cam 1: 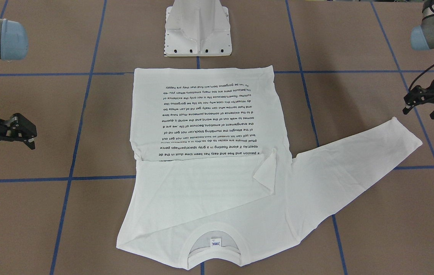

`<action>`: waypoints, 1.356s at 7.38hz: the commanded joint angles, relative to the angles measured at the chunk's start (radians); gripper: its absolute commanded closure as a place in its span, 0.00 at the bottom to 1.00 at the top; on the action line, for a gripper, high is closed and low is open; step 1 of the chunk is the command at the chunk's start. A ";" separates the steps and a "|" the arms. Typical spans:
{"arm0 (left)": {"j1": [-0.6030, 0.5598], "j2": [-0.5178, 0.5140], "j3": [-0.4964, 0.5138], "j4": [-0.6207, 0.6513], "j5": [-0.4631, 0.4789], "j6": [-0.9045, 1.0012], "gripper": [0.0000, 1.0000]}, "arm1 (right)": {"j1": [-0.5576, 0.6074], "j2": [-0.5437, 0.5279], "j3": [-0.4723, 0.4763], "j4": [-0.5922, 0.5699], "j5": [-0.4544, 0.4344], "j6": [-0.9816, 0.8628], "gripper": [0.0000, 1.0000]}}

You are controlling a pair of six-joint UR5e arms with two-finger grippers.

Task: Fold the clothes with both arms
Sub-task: 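Release the sleeve and raise the right gripper away from the shirt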

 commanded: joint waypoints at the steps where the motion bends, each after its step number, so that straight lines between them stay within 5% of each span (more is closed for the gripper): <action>1: 0.089 -0.005 0.018 -0.018 0.045 -0.008 0.00 | 0.001 -0.008 0.001 0.000 -0.001 0.001 0.00; 2: 0.096 -0.008 0.018 -0.018 0.047 -0.005 0.03 | 0.001 -0.008 0.001 0.000 -0.001 0.001 0.00; 4: 0.097 -0.008 0.018 -0.016 0.047 -0.003 0.51 | 0.001 -0.008 0.001 0.000 -0.001 0.003 0.00; 5: 0.097 -0.008 0.019 -0.016 0.047 -0.002 0.67 | -0.001 -0.006 0.001 0.000 0.000 0.004 0.00; 8: 0.097 -0.008 0.019 -0.015 0.048 0.001 0.70 | 0.001 -0.005 0.002 0.000 0.002 0.004 0.00; 9: 0.097 -0.008 0.021 -0.015 0.048 0.001 0.95 | 0.001 -0.006 0.002 0.000 0.002 0.004 0.00; 10: 0.097 -0.008 0.019 -0.015 0.048 0.005 1.00 | 0.001 -0.006 0.002 0.000 0.002 0.004 0.00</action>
